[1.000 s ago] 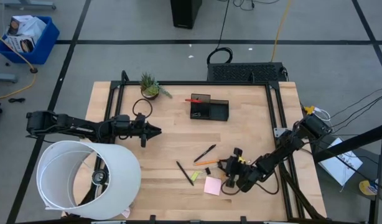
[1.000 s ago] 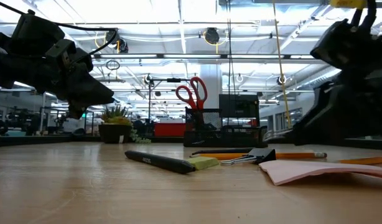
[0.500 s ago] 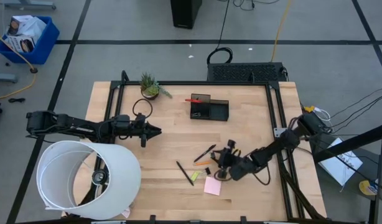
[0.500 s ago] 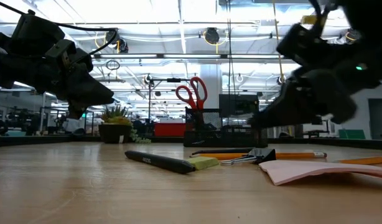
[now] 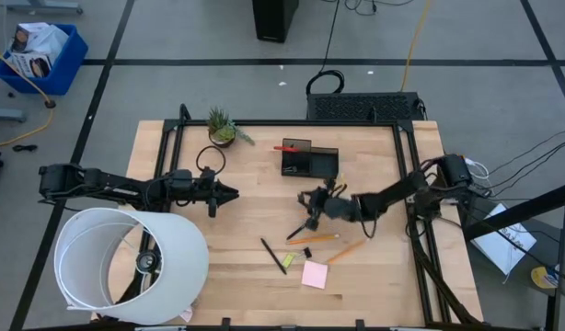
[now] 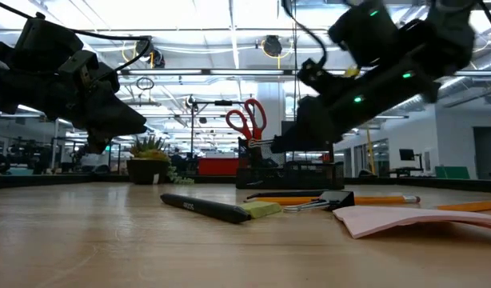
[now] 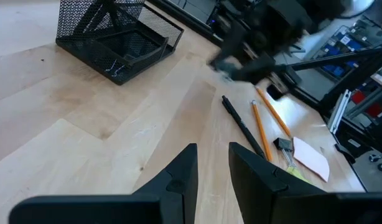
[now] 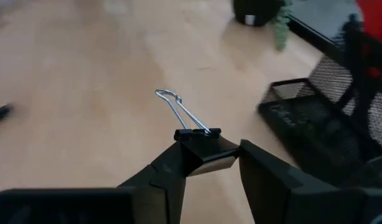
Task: Pick and place office supplies into organizer
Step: Put the binder clip into the desk organizer
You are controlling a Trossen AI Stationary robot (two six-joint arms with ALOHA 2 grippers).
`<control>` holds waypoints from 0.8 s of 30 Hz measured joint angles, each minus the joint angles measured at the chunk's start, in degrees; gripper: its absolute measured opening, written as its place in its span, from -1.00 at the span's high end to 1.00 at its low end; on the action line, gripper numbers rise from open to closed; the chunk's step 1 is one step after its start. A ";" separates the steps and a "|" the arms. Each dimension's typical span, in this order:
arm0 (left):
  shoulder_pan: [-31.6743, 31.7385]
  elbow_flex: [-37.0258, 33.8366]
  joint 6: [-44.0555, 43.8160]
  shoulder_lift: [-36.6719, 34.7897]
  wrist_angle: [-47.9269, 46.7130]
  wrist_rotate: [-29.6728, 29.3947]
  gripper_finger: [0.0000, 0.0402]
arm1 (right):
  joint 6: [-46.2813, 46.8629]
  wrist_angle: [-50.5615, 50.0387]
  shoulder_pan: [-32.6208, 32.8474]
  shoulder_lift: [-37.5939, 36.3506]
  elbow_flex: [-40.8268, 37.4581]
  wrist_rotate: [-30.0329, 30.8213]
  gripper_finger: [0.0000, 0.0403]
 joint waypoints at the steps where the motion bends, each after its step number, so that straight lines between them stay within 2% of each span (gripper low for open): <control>1: 0.00 -0.02 -0.04 0.00 0.02 0.00 0.54 | -0.02 0.68 -1.83 0.00 0.00 -1.84 0.38; 10: 0.00 -0.02 -0.06 0.01 0.02 0.00 0.54 | 0.35 5.85 -15.03 0.00 0.02 -18.46 0.38; 20: 0.02 0.00 0.09 0.02 0.02 0.00 0.54 | 8.61 6.36 -23.26 0.00 0.11 -27.20 0.37; 24: 0.02 -0.01 0.11 0.00 0.08 0.00 0.54 | 11.85 6.64 -24.20 0.00 0.12 -27.45 0.31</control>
